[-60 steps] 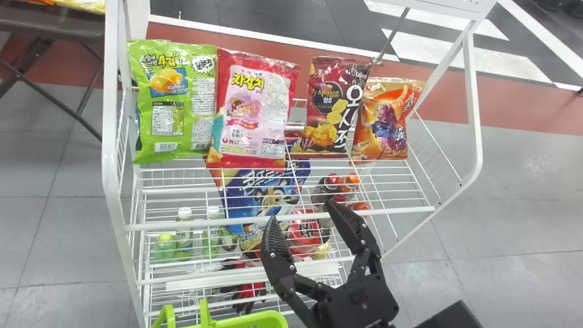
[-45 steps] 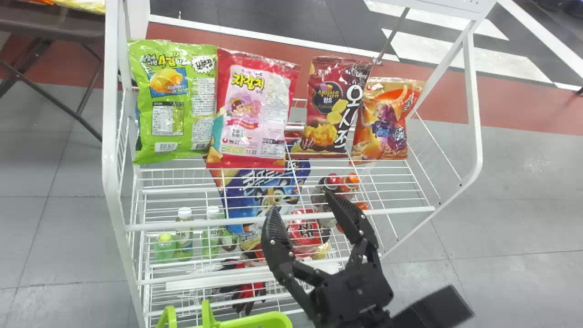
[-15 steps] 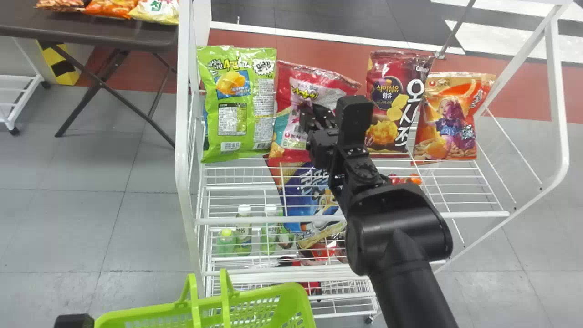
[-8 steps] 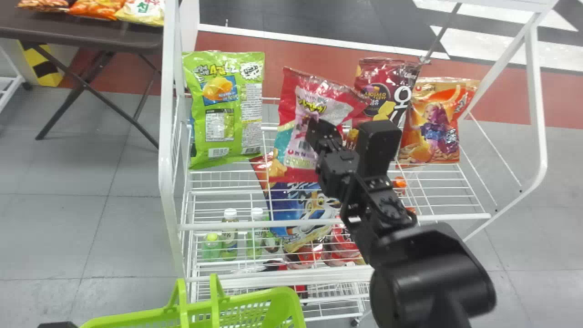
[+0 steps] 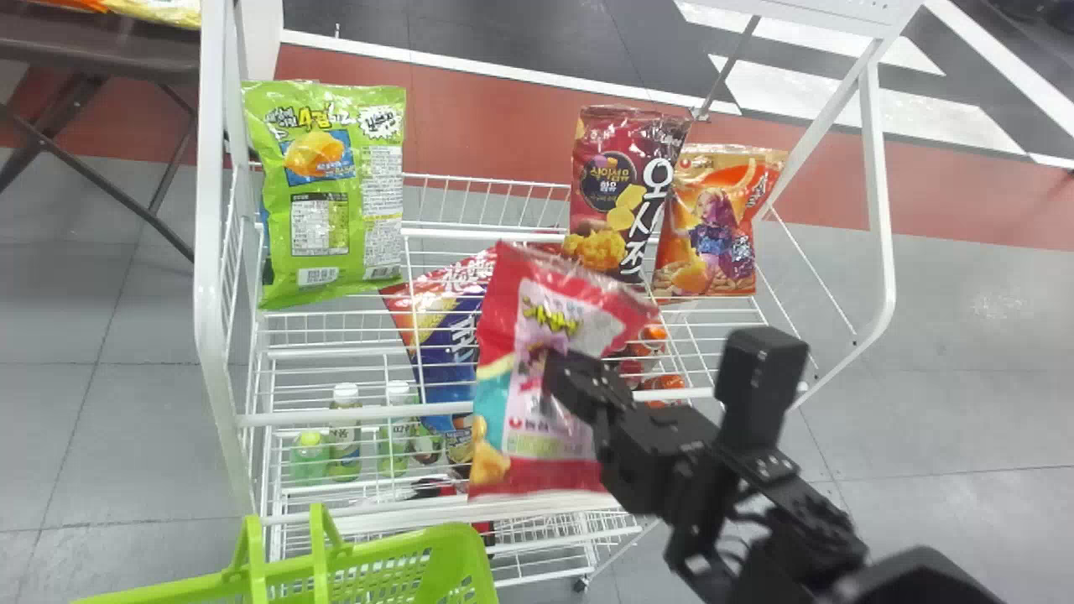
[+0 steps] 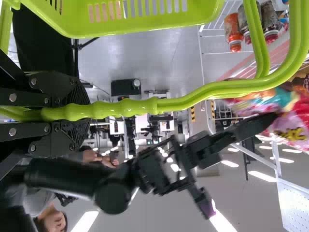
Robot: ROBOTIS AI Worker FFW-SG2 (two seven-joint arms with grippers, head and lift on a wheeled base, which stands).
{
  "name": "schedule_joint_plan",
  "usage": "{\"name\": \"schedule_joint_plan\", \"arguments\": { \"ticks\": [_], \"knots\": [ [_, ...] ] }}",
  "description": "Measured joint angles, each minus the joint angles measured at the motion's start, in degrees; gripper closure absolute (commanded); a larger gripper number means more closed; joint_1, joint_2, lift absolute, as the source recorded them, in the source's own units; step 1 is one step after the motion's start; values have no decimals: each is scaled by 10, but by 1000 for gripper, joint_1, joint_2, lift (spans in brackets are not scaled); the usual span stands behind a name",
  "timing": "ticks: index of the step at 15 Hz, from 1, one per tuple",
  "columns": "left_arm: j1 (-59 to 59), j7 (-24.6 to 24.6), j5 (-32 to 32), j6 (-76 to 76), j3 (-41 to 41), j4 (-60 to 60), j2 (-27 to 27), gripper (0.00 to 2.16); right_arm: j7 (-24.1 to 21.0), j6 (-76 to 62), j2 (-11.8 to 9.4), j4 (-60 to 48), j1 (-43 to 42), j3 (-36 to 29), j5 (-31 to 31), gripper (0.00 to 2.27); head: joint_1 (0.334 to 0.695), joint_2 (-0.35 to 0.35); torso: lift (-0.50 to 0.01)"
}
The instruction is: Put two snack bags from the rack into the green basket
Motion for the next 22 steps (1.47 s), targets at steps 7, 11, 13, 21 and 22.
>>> {"name": "schedule_joint_plan", "arguments": {
  "ticks": [7, 11, 13, 21, 22],
  "knots": [
    [-4, 0, -8, 0, -21, 25, -6, 1474, 44, 198, 10, -43, 77, -10, -111, 2219, 695, -350, -6],
    [-3, 1, -8, 0, -26, 16, -9, 1474, 52, 249, 7, -15, 82, 72, -100, 2219, 695, -304, -6],
    [-4, 3, -8, 0, -29, 10, -9, 1474, 51, 250, 5, 8, 77, 101, -89, 2216, 695, -256, -6],
    [-17, 11, -9, 0, -23, 2, -9, 1474, 7, 265, -1, 50, 26, 106, -67, 46, 695, -281, -6],
    [-20, 13, -9, 0, -23, 2, -9, 1474, 7, 272, -1, 44, 22, 99, -71, 46, 695, -286, -6]
  ]
}}
